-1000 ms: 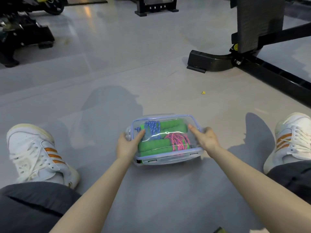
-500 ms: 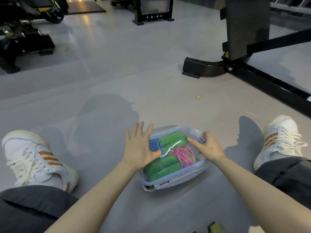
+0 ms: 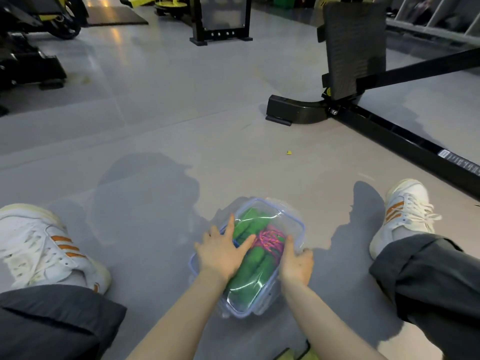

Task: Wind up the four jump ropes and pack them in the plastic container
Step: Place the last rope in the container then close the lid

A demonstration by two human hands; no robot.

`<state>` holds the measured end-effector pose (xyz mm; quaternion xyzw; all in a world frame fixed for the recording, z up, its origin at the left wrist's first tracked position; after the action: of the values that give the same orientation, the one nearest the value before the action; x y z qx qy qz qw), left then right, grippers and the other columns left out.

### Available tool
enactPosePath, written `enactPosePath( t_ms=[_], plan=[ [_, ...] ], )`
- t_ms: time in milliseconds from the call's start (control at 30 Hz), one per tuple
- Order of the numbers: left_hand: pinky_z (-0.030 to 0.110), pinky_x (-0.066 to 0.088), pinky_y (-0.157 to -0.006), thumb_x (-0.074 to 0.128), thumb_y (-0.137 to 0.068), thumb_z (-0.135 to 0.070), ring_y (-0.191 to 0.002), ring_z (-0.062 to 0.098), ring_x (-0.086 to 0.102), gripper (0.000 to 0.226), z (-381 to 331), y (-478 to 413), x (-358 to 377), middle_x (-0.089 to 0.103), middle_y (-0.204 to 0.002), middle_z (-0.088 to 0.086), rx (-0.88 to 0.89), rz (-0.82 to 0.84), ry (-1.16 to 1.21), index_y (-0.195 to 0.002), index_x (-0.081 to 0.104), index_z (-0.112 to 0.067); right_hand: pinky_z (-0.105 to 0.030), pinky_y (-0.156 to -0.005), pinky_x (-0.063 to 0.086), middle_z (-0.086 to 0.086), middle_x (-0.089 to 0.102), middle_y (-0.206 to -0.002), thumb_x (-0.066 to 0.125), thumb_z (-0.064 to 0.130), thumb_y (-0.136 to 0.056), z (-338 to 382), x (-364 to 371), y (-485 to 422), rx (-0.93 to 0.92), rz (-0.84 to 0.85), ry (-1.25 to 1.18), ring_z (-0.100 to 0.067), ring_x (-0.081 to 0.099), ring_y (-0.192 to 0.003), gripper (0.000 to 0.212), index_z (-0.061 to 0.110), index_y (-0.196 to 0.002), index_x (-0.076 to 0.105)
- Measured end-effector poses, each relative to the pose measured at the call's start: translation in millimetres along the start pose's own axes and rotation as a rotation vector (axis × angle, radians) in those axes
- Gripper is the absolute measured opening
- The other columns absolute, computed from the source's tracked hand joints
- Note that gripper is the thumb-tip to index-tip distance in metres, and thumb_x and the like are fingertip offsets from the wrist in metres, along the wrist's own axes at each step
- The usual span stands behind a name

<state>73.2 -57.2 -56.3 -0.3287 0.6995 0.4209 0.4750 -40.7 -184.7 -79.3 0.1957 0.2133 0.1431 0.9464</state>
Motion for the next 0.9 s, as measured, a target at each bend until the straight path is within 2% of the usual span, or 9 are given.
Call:
enactPosePath(
  t_ms=[100,167,267,333,433,500,600,800,900],
  plan=[
    [0.043,0.033,-0.097,0.017,-0.088,-0.074,-0.124,0.029,0.038,0.077,0.7,28.8,8.0,0.035,-0.140,0.010,-0.195,0.008,0.069,-0.151,-0.004,-0.034,-0.036,-0.090,0.041,-0.015,0.059,-0.119,0.054,0.044,-0.089,14.7,6.0,1.4,-0.130,0.111,0.094,-0.032,0.056,-0.109,0.051,0.005,-0.120,0.048],
    [0.048,0.027,-0.103,0.016,-0.094,-0.064,-0.132,0.030,0.032,0.070,4.4,33.5,4.5,0.023,-0.151,0.014,-0.214,-0.064,0.005,-0.152,-0.003,-0.030,-0.033,-0.086,0.040,-0.010,0.060,-0.112,0.053,0.042,-0.091,27.6,15.0,3.3,-0.216,0.226,0.189,-0.030,0.057,-0.108,0.048,0.006,-0.122,0.046],
    [0.057,0.001,-0.113,0.001,-0.094,-0.047,-0.146,0.027,-0.002,0.062,-6.2,18.7,2.9,-0.006,-0.159,0.009,0.054,-0.119,0.002,-0.152,0.002,-0.028,-0.031,-0.077,0.038,-0.010,0.059,-0.098,0.050,0.040,-0.093,37.1,25.9,3.6,-0.308,0.298,0.267,-0.031,0.058,-0.100,0.044,0.004,-0.118,0.046],
    [0.054,-0.008,-0.113,-0.015,-0.072,-0.048,-0.146,0.026,-0.011,0.084,-21.2,9.5,1.6,-0.008,-0.160,0.007,0.235,-0.105,-0.013,-0.152,0.004,-0.029,-0.029,-0.070,0.035,-0.004,0.056,-0.083,0.052,0.040,-0.092,39.1,29.1,1.1,-0.318,0.302,0.268,-0.027,0.056,-0.086,0.036,0.007,-0.105,0.048],
    [0.055,-0.016,-0.110,-0.015,-0.068,-0.060,-0.145,0.029,-0.015,0.083,-30.6,-0.7,11.8,-0.011,-0.159,0.003,0.299,-0.079,-0.038,-0.149,-0.005,-0.042,-0.028,-0.069,0.036,0.001,0.051,-0.076,0.054,0.043,-0.090,34.3,31.5,-9.6,-0.332,0.304,0.257,-0.022,0.050,-0.076,0.032,0.012,-0.089,0.043],
    [0.058,-0.013,-0.109,-0.005,-0.075,-0.065,-0.145,0.035,-0.006,0.074,-30.1,-2.9,17.3,-0.002,-0.160,0.006,0.303,-0.145,-0.053,-0.147,-0.001,-0.046,-0.031,-0.072,0.039,-0.003,0.051,-0.085,0.052,0.047,-0.089,27.1,35.3,-16.6,-0.339,0.294,0.255,-0.021,0.048,-0.076,0.032,0.017,-0.083,0.041],
    [0.063,0.010,-0.104,0.030,-0.086,-0.059,-0.133,0.045,0.036,0.058,-28.3,-3.4,21.2,0.040,-0.147,0.015,0.357,-0.348,-0.031,-0.140,0.042,-0.039,-0.038,-0.079,0.044,-0.001,0.049,-0.080,0.050,0.051,-0.089,17.1,40.8,-21.0,-0.297,0.314,0.210,-0.023,0.049,-0.076,0.032,0.025,-0.076,0.036],
    [0.067,0.029,-0.101,0.043,-0.083,-0.055,-0.126,0.044,0.045,0.053,-28.8,-4.9,24.1,0.051,-0.138,0.017,0.348,-0.407,-0.033,-0.128,0.059,-0.032,-0.038,-0.088,0.038,-0.011,0.058,-0.096,0.030,0.039,-0.099,17.9,41.9,-21.2,-0.284,0.348,0.203,-0.030,0.054,-0.099,0.030,0.016,-0.094,0.048],
    [0.068,0.030,-0.099,0.047,-0.083,-0.053,-0.124,0.045,0.047,0.050,-29.4,-5.5,24.8,0.051,-0.137,0.018,0.352,-0.413,-0.016,-0.126,0.061,-0.030,-0.036,-0.103,0.026,-0.015,0.045,-0.135,0.028,0.028,-0.101,20.5,39.4,-22.8,-0.293,0.342,0.314,-0.031,0.038,-0.125,0.039,0.013,-0.135,0.043]
  ],
)
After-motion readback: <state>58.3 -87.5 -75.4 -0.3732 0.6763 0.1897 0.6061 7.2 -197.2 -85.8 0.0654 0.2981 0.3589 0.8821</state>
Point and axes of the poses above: each hand's wrist, its own y-axis away from the middle knuckle, its own x-axis out of the palm, z = x × y, the point moved 4 cm from there along -y, towards the middle knuckle
